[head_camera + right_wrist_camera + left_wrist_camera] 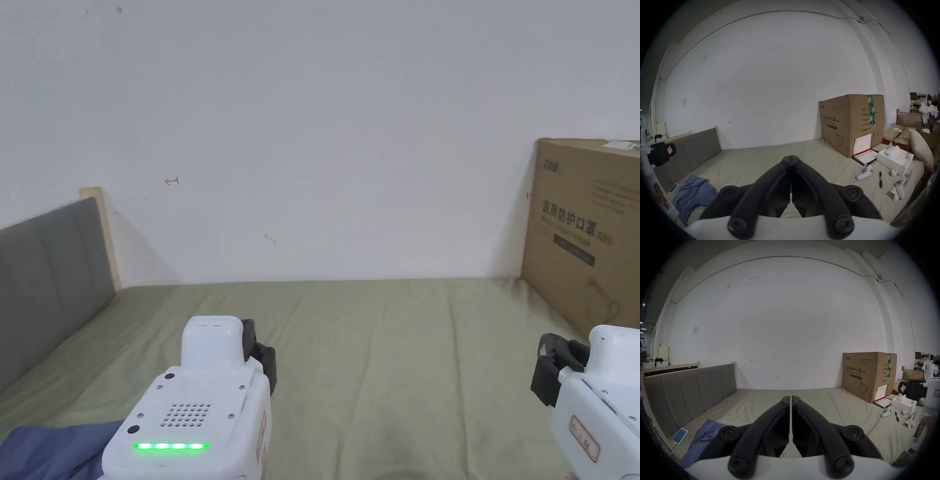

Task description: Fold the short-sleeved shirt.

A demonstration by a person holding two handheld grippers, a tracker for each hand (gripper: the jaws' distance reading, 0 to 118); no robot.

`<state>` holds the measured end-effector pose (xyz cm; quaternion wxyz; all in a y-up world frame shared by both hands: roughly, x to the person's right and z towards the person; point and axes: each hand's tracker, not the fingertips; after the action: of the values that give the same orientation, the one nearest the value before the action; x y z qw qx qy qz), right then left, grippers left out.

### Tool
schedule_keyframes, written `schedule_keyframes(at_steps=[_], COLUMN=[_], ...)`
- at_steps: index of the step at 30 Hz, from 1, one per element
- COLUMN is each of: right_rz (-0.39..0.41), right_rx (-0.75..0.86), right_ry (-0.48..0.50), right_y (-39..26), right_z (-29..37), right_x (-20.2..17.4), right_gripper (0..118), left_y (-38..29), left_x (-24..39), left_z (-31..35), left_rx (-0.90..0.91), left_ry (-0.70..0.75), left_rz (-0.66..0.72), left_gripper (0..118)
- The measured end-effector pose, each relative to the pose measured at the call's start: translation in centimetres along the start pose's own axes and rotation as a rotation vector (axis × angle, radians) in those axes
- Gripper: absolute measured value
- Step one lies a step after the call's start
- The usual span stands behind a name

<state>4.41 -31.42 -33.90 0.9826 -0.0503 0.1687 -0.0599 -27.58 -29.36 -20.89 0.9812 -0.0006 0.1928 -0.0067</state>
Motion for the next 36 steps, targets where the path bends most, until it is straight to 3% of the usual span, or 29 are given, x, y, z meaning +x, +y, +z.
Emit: schedule_keyframes(at_steps=[5, 8, 18, 21, 27, 31, 35, 36], right_rz=[0.017, 0.046, 0.054, 0.062, 0.086, 0.119, 0.143, 0.143], right_rx=[0.003, 0.003, -0.102, -0.115, -0.13, -0.161, -0.231, -0.254], right_ry=[0.001, 0.034, 0.413, 0.485, 0.518, 0.526, 0.502, 0.496], right_y=[-0.4, -0.7, -3.6, -3.8, -3.3, -3.6, -4.7, -5.1], right_z=[0.1, -0.7, -4.0, -4.0, -4.5, -4.8, -5.7, -5.9], right_x=[0.0, -1.8, -17.2, -19.3, -19.6, -18.6, -17.0, -16.4], right_gripper=[0, 0, 0, 0, 0, 0, 0, 0], left_y=[-0.4, -0.8, -2.2, -2.5, -1.7, -1.5, -7.9, -10.1], left_x=[-0.5, -2.5, -17.8, -18.7, -19.4, -24.4, -31.7, -32.8], left_z=[-0.4, 0.0, 8.7, 9.6, 8.4, 1.2, -6.7, -8.1], left_rx=[-0.023, -0.068, -0.061, -0.08, -0.081, -0.447, -0.848, -0.911], left_ry=[0.02, 0.052, 0.451, 0.474, 0.446, 0.321, 0.177, 0.149], left_rz=[0.017, 0.033, -0.005, -0.035, -0.055, 0.027, 0.395, 0.446], left_gripper=[0, 0, 0, 0, 0, 0, 0, 12])
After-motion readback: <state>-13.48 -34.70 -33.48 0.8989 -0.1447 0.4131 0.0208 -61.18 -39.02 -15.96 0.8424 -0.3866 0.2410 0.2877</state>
